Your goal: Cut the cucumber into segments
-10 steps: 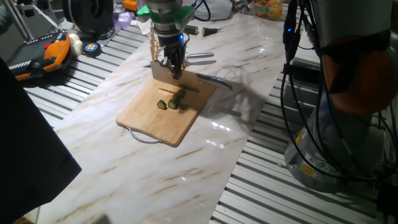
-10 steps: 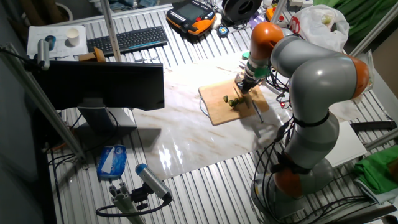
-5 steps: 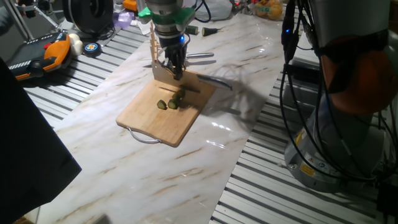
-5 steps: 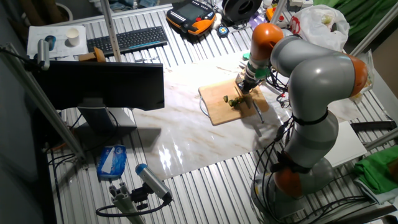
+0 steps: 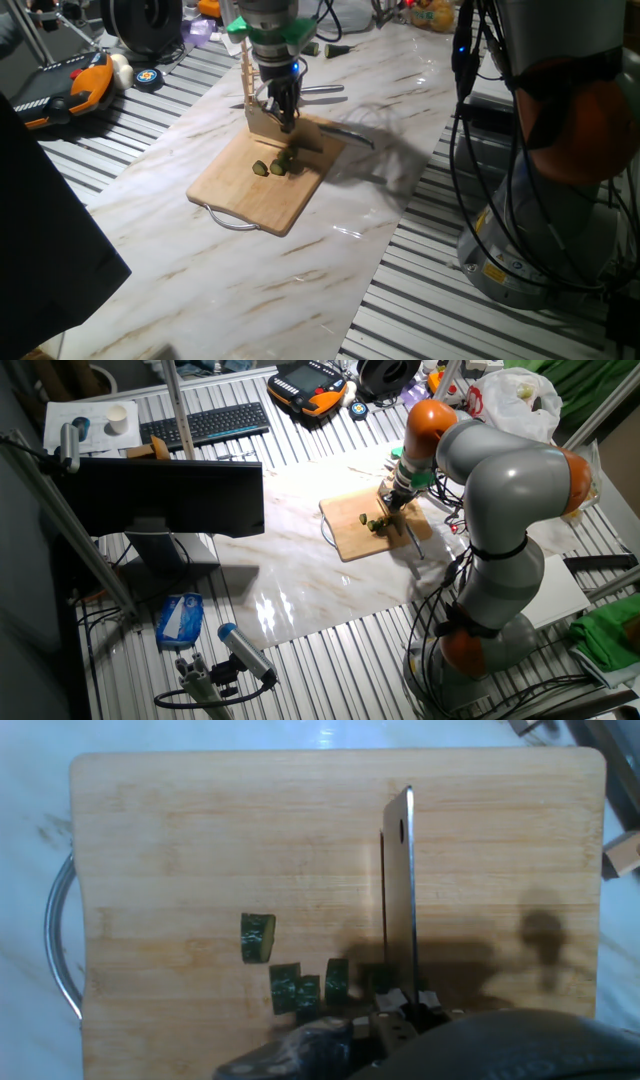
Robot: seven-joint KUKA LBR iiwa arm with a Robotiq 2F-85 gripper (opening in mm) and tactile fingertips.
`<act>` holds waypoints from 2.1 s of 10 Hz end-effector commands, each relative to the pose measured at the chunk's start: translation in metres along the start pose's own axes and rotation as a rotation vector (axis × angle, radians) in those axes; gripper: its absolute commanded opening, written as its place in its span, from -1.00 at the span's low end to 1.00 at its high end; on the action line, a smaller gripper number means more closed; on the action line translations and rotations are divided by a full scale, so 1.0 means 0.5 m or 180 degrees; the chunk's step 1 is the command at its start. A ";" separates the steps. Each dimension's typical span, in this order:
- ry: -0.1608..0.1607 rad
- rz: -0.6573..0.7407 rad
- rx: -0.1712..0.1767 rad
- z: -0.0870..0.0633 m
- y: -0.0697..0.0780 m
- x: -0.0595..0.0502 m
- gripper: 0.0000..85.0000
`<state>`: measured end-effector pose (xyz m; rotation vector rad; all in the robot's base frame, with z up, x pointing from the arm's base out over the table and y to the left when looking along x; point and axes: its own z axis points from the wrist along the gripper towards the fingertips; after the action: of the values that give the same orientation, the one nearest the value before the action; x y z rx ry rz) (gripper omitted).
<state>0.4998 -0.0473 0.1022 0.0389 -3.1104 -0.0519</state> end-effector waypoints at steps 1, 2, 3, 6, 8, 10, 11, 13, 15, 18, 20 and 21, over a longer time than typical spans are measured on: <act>-0.0017 0.0012 -0.0002 0.009 0.007 0.005 -0.98; -0.0021 0.0012 -0.0002 0.012 0.007 0.007 -0.98; -0.0026 0.0008 0.0003 0.013 0.004 0.006 -0.98; -0.0022 -0.0013 -0.0026 0.022 -0.005 0.005 -0.98; -0.0022 -0.0013 -0.0026 0.023 -0.004 0.005 -0.98; -0.0032 -0.0008 -0.0036 0.025 -0.001 0.004 -0.98; -0.0032 -0.0008 -0.0041 0.026 0.001 0.004 -0.98; -0.0037 -0.0008 -0.0045 0.028 0.004 0.004 -0.98; -0.0037 -0.0003 -0.0045 0.030 0.006 0.006 -0.98; -0.0042 -0.0003 -0.0040 0.035 0.008 0.005 -0.98; -0.0042 -0.0003 -0.0040 0.037 0.007 0.004 -0.98; -0.0042 0.0002 -0.0040 0.038 0.006 0.004 -0.98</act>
<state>0.4970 -0.0437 0.0834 0.0376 -3.1231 -0.0721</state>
